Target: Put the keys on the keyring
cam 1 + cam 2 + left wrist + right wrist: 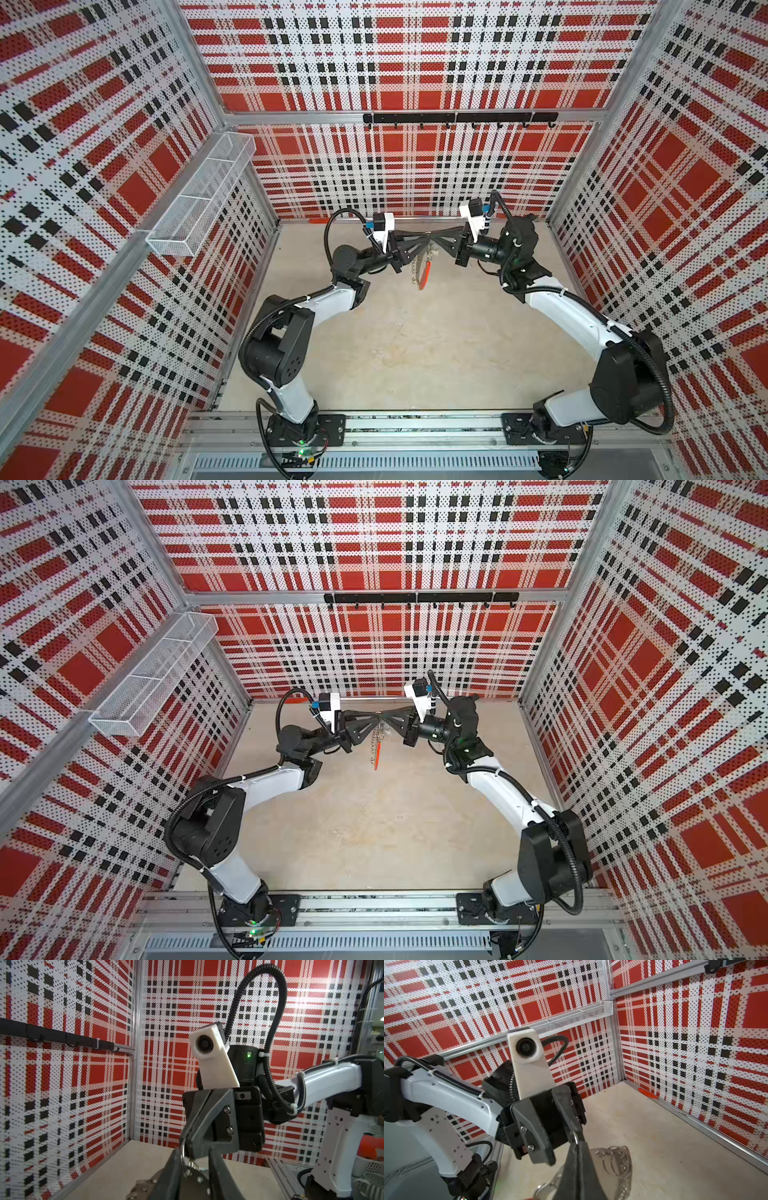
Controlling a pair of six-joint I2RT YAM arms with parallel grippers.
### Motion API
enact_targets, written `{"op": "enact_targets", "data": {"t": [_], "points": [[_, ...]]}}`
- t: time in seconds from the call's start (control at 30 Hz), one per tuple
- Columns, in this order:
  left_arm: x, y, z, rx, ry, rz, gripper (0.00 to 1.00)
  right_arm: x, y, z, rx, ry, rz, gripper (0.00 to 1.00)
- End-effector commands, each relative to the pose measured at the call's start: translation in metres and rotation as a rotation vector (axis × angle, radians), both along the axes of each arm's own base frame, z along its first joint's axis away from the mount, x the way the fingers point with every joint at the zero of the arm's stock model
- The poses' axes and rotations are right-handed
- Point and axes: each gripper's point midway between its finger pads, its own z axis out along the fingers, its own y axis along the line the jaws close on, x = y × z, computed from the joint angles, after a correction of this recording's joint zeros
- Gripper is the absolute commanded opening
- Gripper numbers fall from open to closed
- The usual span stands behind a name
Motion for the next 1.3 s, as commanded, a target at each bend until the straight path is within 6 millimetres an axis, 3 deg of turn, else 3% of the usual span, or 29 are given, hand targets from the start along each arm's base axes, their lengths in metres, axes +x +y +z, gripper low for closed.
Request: {"op": "enact_targets", "data": {"t": [0.0, 0.17, 0.43, 0.67, 0.77, 1.0, 1.1, 1.27], "points": [[-0.007, 0.008, -0.007, 0.075, -0.196, 0.074, 0.34, 0.009, -0.013, -0.006, -0.147, -0.100, -0.129, 0.00], [-0.004, 0.002, -0.033, 0.259, -0.320, 0.111, 0.35, 0.015, -0.027, -0.027, -0.313, -0.271, -0.234, 0.00], [0.021, -0.026, -0.083, 0.704, -0.337, 0.094, 0.33, 0.007, -0.028, -0.048, -0.441, -0.363, -0.177, 0.00], [0.018, -0.038, -0.082, 0.715, -0.343, 0.041, 0.31, -0.003, -0.022, -0.049, -0.429, -0.380, -0.135, 0.00], [0.019, -0.040, -0.078, 0.711, -0.338, 0.036, 0.19, -0.007, -0.019, -0.044, -0.403, -0.389, -0.122, 0.00], [0.021, -0.039, -0.075, 0.716, -0.339, 0.049, 0.05, -0.012, -0.009, -0.049, -0.417, -0.385, -0.088, 0.00], [0.021, -0.039, -0.077, 0.725, -0.331, 0.050, 0.00, -0.014, -0.006, -0.051, -0.422, -0.380, -0.077, 0.00], [0.017, -0.039, -0.075, 0.719, -0.340, 0.036, 0.00, -0.014, -0.005, -0.048, -0.405, -0.373, -0.088, 0.00]]}}
